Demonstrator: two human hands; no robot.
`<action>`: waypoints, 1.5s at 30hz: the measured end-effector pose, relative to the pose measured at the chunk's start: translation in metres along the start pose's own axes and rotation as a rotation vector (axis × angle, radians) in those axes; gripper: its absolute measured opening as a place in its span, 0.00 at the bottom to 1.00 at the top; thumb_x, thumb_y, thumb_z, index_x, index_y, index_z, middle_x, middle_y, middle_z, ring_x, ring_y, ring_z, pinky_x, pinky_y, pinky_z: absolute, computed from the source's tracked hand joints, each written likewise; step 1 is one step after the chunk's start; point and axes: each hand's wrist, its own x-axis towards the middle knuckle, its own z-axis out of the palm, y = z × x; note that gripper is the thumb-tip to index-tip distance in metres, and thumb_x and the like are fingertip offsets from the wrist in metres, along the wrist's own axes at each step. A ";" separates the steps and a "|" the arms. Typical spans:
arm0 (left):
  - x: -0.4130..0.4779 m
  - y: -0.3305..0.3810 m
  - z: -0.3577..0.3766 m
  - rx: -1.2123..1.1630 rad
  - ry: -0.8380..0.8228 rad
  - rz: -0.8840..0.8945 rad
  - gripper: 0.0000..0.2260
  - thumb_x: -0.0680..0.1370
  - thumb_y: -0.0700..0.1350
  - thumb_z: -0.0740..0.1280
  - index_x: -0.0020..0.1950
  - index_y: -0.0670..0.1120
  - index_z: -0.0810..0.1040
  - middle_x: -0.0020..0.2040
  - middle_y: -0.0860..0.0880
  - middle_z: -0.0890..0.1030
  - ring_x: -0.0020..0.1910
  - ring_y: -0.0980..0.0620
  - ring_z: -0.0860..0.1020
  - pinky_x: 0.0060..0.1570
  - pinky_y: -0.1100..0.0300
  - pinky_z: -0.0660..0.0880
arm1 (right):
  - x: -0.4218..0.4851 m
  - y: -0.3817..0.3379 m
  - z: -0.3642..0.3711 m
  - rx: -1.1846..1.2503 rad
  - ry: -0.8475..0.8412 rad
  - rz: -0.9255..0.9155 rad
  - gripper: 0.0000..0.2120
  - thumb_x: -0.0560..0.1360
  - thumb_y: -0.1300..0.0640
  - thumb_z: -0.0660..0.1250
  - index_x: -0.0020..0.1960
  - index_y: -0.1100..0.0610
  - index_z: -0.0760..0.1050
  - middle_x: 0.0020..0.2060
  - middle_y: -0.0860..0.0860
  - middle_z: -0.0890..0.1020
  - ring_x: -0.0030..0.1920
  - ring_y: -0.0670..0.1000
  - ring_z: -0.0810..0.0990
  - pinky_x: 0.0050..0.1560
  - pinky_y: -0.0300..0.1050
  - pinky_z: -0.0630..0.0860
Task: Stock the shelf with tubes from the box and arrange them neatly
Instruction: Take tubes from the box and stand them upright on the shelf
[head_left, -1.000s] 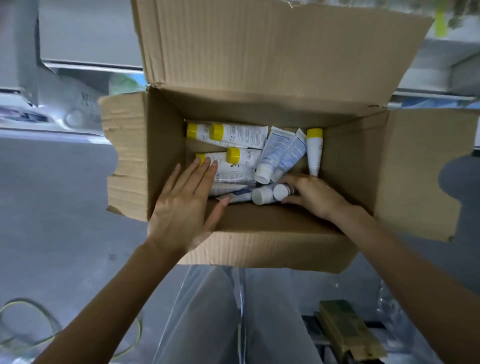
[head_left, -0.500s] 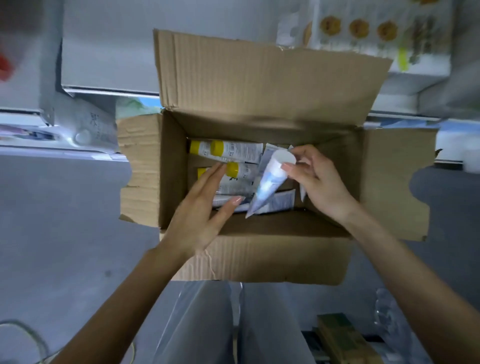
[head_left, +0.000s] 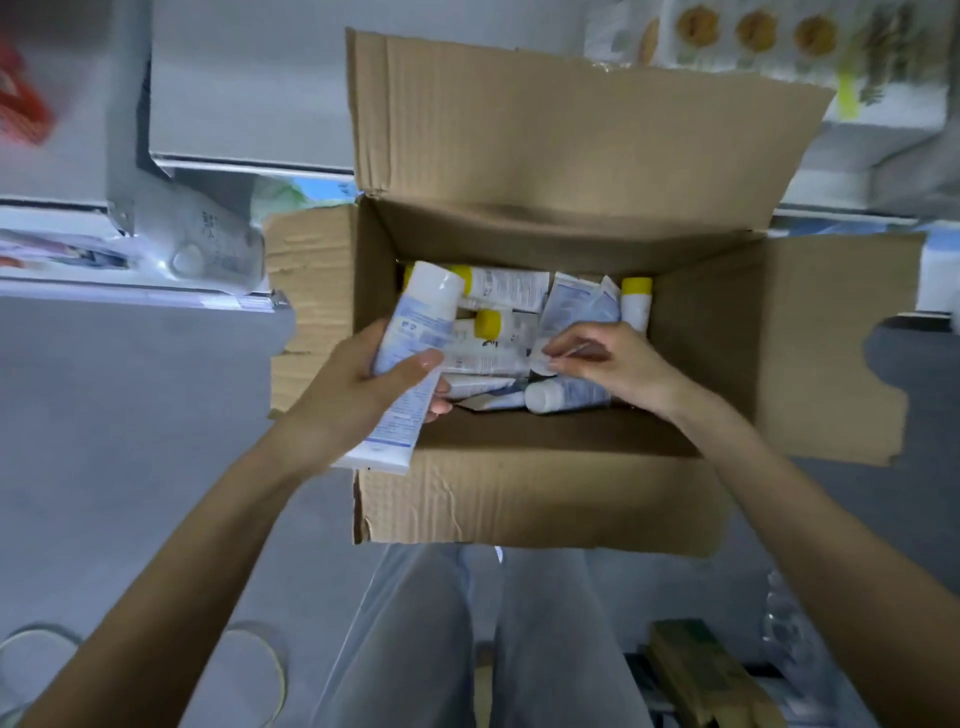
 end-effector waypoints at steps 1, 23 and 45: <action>-0.002 -0.002 -0.004 -0.033 0.000 -0.017 0.06 0.77 0.42 0.64 0.53 0.46 0.74 0.43 0.42 0.82 0.37 0.49 0.83 0.38 0.60 0.81 | 0.005 0.014 0.002 -0.048 -0.049 0.032 0.08 0.71 0.61 0.71 0.50 0.57 0.79 0.46 0.51 0.82 0.51 0.49 0.80 0.59 0.40 0.75; 0.000 -0.018 -0.015 -0.067 -0.027 -0.090 0.13 0.76 0.46 0.65 0.59 0.44 0.73 0.44 0.43 0.83 0.42 0.46 0.84 0.40 0.59 0.81 | 0.041 0.045 0.015 -0.461 -0.374 0.043 0.21 0.72 0.59 0.72 0.64 0.50 0.76 0.44 0.48 0.82 0.36 0.51 0.82 0.40 0.37 0.78; -0.060 0.041 0.012 -0.030 0.092 0.082 0.09 0.77 0.46 0.66 0.56 0.50 0.73 0.52 0.47 0.82 0.52 0.50 0.81 0.56 0.52 0.77 | -0.084 -0.117 -0.032 0.349 0.300 -0.185 0.08 0.77 0.63 0.64 0.49 0.53 0.79 0.41 0.42 0.82 0.39 0.36 0.77 0.40 0.27 0.71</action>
